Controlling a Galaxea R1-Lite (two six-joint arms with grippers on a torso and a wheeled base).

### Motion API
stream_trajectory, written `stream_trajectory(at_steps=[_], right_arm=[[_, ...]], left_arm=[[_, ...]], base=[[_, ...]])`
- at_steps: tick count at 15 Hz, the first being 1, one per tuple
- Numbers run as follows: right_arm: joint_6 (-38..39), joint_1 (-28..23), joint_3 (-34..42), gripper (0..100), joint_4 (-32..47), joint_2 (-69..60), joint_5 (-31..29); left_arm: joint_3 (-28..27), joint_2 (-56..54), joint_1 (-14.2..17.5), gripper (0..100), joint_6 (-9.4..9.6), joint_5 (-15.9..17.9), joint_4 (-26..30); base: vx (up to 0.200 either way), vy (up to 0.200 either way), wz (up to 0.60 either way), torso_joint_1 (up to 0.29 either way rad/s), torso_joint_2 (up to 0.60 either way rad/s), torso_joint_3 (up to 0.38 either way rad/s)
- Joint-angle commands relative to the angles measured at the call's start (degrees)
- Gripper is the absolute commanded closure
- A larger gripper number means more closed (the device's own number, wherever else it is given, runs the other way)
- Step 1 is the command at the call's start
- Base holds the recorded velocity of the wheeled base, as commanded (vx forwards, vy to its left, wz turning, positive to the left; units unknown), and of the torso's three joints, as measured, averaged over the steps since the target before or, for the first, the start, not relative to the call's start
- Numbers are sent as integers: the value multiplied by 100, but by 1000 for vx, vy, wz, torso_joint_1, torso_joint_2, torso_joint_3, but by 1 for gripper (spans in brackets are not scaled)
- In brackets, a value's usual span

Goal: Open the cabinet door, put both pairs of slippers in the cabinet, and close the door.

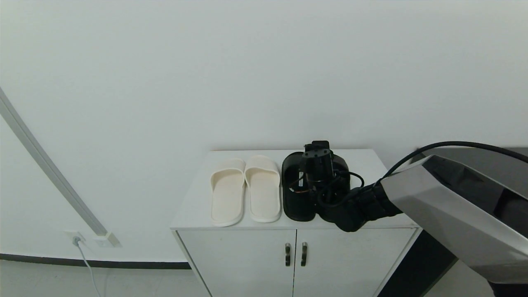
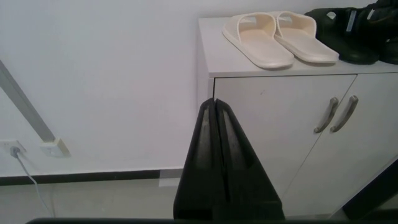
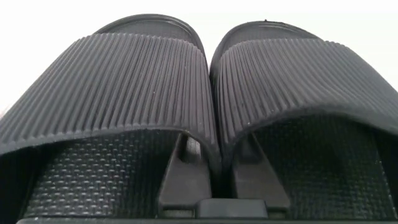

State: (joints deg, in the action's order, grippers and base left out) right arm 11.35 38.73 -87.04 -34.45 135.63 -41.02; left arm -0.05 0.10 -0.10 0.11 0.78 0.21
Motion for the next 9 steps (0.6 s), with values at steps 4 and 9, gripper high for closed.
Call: stream_trajectory(at_steps=[4,9], right_arm=[[-344,29,1154,100,-176,-1127,121],[-1065,293,3984,100,-1617,-2955,2476]], left_arm=[[5,-1,1,100,-2,1,-3],[5,-1,1,100,7,1,-12]], base=[[0,0,0,0,0,0],[0,0,0,0,0,0]])
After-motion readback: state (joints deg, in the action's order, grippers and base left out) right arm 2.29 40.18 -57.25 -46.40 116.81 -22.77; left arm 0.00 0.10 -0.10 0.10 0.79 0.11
